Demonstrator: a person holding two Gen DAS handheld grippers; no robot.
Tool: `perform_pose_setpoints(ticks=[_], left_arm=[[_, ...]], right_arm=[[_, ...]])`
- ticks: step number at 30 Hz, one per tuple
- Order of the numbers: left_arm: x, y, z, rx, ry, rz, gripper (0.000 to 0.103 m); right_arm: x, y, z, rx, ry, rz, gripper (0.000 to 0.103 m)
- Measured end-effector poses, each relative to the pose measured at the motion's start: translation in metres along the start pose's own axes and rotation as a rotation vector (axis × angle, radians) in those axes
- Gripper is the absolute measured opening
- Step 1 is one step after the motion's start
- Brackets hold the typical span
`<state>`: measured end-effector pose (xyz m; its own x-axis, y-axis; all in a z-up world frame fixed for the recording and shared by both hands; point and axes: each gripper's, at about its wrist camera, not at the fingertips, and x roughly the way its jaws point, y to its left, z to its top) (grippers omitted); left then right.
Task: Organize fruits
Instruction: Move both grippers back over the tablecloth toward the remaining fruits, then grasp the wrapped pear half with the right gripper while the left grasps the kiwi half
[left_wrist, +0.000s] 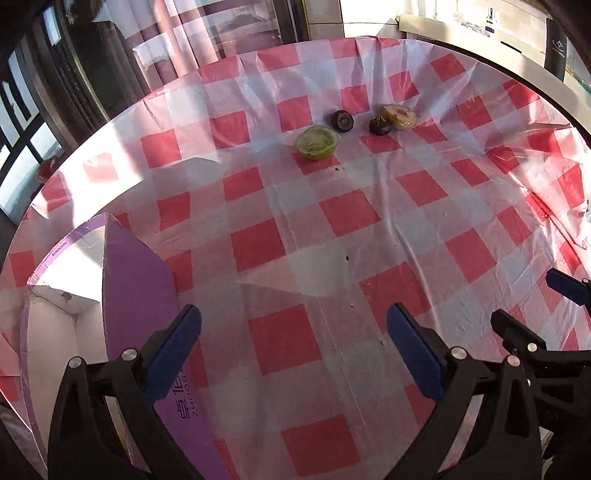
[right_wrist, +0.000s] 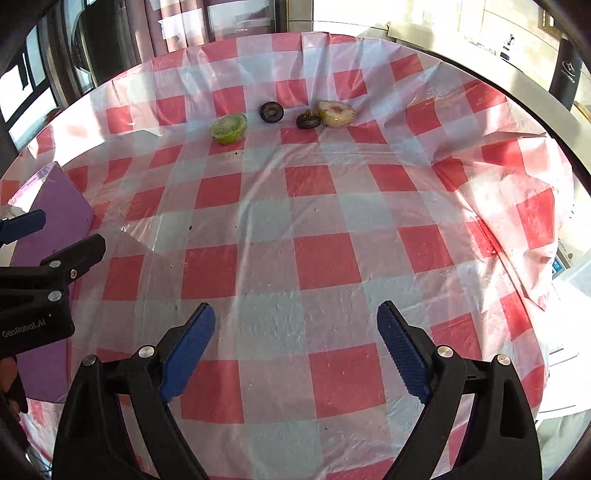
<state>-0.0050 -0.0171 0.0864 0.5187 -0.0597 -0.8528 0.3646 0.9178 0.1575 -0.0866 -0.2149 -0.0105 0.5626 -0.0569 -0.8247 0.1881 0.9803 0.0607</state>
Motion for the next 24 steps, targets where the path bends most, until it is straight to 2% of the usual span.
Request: perform_pose_setpoints(ticks=[4,8,11,17,24], left_arm=[[0.044,-0.023,0.003,-0.048,0.089,-0.032,0.101],[0.073,-0.039,0.01,-0.042,0.105,-0.008,0.101],[0.085,-0.043,0.013,-0.054,0.077,0.001,0.101],[0.091,-0.04,0.008,-0.102,-0.05,0.009,0.101],[0.094,-0.032,0.005,-0.174,-0.084,-0.035,0.102]], right_arm=[[0.027,-0.027,0.002,-0.012,0.035,-0.026,0.087],[0.06,-0.038,0.027,-0.041,0.028,-0.028,0.086],[0.084,-0.039,0.058,-0.058,-0.01,-0.017,0.086],[0.127,-0.041,0.125,-0.051,-0.074,-0.006,0.086],[0.168,-0.038,0.186,-0.067,-0.123,0.004,0.086]])
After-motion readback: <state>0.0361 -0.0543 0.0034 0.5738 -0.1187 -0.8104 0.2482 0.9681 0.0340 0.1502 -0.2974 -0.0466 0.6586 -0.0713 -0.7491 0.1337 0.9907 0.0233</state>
